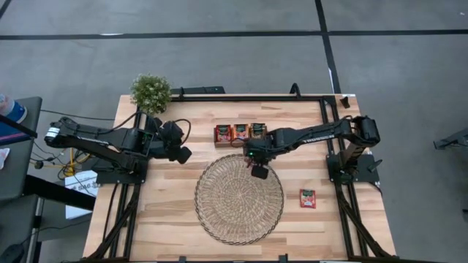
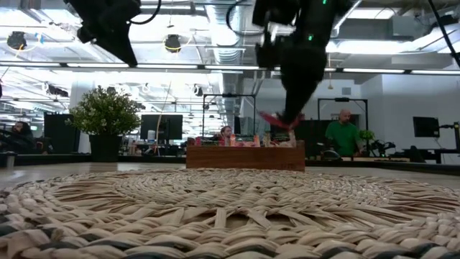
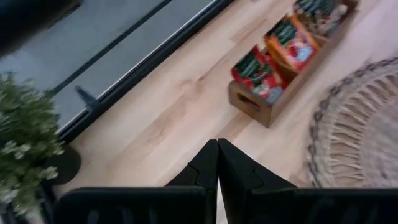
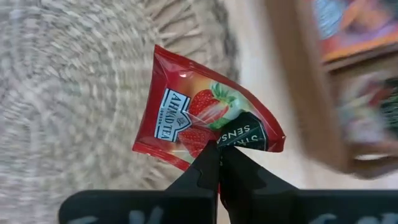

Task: Pick & Place Tea
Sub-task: Put the red tea bag into the wooden organizer

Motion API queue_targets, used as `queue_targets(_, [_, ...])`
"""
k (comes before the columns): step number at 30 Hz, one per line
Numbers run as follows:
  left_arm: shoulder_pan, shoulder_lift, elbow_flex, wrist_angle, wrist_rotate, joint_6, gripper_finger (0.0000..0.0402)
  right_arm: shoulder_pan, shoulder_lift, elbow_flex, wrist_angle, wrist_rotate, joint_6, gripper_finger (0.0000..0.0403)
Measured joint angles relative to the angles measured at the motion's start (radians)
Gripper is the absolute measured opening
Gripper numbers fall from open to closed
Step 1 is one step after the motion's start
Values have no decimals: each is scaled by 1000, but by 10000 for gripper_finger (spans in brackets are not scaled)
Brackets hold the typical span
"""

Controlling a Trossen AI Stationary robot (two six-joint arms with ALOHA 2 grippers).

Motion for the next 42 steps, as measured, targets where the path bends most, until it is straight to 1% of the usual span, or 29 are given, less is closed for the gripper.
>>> queue_targets(2, [0, 0, 0, 30, 18, 21, 0, 13, -7, 36, -17, 71, -59, 1])
queue_targets(3, [0, 0, 0, 36, 20, 29, 0, 19, -7, 57, 2, 109, -96, 1])
queue_targets(6, [0, 0, 0, 34, 23, 30, 0, 27, -7, 104, 10, 241, -213, 1])
queue_targets(8, [0, 0, 0, 26, 26, 27, 0, 26, -7, 126, 58, 311, -309, 1])
queue_targets(11, [0, 0, 0, 17, 26, 9, 0, 19, -7, 137, 132, 373, -443, 1])
queue_targets(15, [0, 0, 0, 28, 22, 7, 0, 4, -6, 166, 155, 413, -523, 0])
queue_targets(17, [8, 0, 0, 79, 21, 11, 0, -2, -6, 177, 156, 415, -545, 0])
queue_targets(19, [24, 4, 0, 167, 36, 27, 0, -5, -6, 187, 189, 416, -574, 0])
queue_targets(23, [73, 28, 0, 404, 84, 100, 0, 8, -6, 196, 281, 421, -652, 0])
queue_targets(25, [103, 49, 0, 514, 132, 150, 0, 19, -6, 197, 322, 434, -690, 0])
queue_targets(28, [151, 83, 0, 629, 206, 194, 1, 36, -6, 197, 351, 451, -712, 0])
queue_targets(33, [230, 129, 0, 702, 325, 160, 14, 56, -6, 197, 357, 482, -714, 0])
queue_targets(37, [279, 139, 0, 767, 436, 115, 42, 68, -6, 197, 356, 486, -731, 0])
queue_targets(42, [314, 139, 0, 841, 541, 100, 90, 70, -6, 197, 356, 483, -739, 0])
